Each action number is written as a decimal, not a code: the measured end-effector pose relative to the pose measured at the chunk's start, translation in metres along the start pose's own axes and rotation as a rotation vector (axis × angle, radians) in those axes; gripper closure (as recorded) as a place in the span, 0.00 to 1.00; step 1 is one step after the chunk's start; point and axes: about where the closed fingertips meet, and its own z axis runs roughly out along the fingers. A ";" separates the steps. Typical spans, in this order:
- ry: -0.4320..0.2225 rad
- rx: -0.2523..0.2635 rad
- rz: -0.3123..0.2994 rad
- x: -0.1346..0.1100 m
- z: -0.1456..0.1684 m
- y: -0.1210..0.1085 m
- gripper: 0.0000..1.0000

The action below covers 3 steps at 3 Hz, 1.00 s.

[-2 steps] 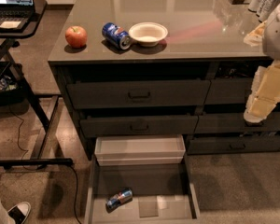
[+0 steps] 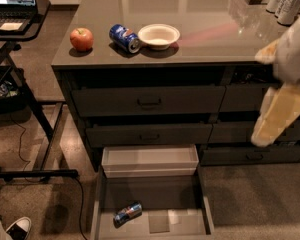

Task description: Pick redbull can from bottom drawer and place on counter

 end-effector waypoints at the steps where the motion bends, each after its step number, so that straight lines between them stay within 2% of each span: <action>1: -0.090 -0.015 0.006 -0.002 0.044 0.037 0.00; 2: -0.199 -0.071 0.034 -0.001 0.136 0.091 0.00; 3: -0.198 -0.069 0.030 -0.002 0.135 0.092 0.00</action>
Offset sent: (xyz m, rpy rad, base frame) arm -0.0311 0.0844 -0.3140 0.4004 -0.0373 0.0059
